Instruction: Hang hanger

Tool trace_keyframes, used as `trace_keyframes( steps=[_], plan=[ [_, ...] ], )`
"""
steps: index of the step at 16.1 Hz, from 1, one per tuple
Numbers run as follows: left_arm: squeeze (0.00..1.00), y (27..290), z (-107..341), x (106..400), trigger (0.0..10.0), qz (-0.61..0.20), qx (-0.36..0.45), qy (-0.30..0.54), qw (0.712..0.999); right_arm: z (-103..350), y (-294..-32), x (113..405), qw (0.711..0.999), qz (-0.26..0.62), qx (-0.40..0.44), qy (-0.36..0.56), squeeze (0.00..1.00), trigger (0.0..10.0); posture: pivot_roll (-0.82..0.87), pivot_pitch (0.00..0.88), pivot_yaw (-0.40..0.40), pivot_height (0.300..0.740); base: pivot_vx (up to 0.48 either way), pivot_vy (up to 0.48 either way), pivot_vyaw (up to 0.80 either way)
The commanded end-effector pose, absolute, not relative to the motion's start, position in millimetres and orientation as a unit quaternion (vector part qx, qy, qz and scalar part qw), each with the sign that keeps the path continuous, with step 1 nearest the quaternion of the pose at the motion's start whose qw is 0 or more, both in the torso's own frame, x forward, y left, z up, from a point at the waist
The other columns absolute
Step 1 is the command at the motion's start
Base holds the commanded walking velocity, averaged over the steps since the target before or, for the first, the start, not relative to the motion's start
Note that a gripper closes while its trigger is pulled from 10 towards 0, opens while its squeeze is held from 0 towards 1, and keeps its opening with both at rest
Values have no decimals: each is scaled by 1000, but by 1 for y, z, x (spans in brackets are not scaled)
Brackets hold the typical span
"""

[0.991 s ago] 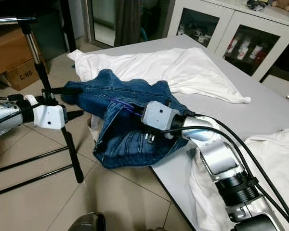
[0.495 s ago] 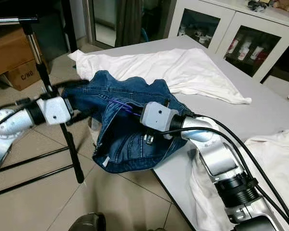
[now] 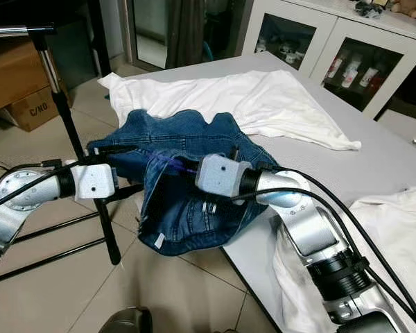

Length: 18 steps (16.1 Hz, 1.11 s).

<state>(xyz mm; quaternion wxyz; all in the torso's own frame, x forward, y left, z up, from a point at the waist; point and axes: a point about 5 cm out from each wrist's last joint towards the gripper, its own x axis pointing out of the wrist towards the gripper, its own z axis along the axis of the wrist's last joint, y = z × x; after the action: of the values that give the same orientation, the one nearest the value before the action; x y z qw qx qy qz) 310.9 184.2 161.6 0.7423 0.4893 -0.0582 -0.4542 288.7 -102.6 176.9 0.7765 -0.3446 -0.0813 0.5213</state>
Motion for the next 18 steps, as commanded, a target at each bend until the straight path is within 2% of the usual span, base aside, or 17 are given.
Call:
trace_keyframes(
  steps=[1, 7, 12, 13, 14, 18],
  plan=[
    [0, 178, 165, 313, 10000, -465, 505, -68, 725, 182, -101, 285, 762, 527, -363, -98, 0, 10000, 125, 32, -78, 740, 0, 0, 0],
    [0, 157, 157, 311, 10000, -482, 506, -70, 711, 184, -95, 284, 752, 526, -379, -116, 0, 10000, 126, 19, -74, 740, 0, 0, 0],
    [0, 153, 147, 312, 10000, -480, 507, -50, 714, 186, -92, 286, 745, 526, -389, -128, 0, 10000, 132, 14, -79, 740, 0, 0, 0],
    [0, 151, 144, 311, 1020, -484, 507, -44, 712, 186, -91, 286, 741, 526, -396, -131, 0, 10000, 134, 12, -80, 740, 0, 0, 0],
    [0, 150, 143, 310, 0, -490, 505, -40, 709, 186, -90, 287, 737, 525, -404, -134, 0, 10000, 133, 12, -79, 740, 0, 0, 0],
    [0, 150, 143, 307, 0, -501, 502, -36, 704, 181, -92, 288, 724, 511, -442, -140, 0, 10000, 131, 14, -72, 740, 0, 0, 0]
  ],
)
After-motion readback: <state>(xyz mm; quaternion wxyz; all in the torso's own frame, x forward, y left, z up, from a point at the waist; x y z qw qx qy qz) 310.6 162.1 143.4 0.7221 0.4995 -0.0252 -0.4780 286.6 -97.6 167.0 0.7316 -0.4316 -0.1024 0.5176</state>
